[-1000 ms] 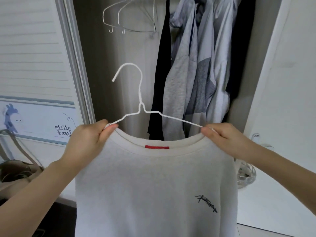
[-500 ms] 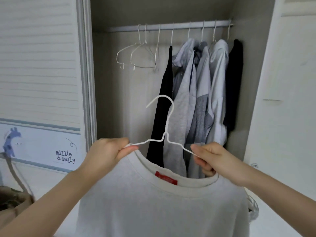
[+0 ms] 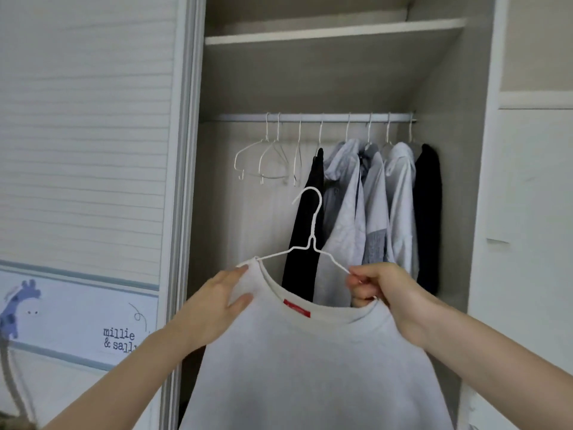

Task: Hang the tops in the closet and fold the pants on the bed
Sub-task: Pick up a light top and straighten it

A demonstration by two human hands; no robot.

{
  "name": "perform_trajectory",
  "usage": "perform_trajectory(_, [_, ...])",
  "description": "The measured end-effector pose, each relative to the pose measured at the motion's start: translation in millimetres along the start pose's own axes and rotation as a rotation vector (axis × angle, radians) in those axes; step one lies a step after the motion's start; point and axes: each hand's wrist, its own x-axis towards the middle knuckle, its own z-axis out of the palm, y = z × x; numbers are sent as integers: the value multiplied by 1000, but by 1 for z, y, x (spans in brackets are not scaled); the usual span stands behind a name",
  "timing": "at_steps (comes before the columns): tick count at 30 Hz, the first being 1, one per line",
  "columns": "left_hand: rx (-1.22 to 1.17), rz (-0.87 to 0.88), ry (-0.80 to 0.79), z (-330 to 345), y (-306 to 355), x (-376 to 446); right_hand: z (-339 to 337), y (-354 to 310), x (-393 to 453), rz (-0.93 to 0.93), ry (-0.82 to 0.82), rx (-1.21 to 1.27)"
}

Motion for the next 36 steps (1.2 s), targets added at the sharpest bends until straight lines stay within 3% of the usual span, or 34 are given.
perform_trajectory(6, [-428,19,-204,9,42,5,76,-49,46,-111,197,-21])
perform_trajectory(12, [-789,-78,-309,10,72,21,103,-78,109,-241,362,-57])
perform_trajectory(14, [-744,-47,-255,18,81,32,103,-89,134,-279,426,-127])
perform_trajectory(20, [-240,1,145,32,77,80,92,-120,182,-366,573,-357])
perform_trajectory(30, [-189,99,402,40,37,201,73,-182,277,-451,529,-415])
perform_trajectory(36, [-237,119,482,48,29,257,70,-218,318,-529,616,-740])
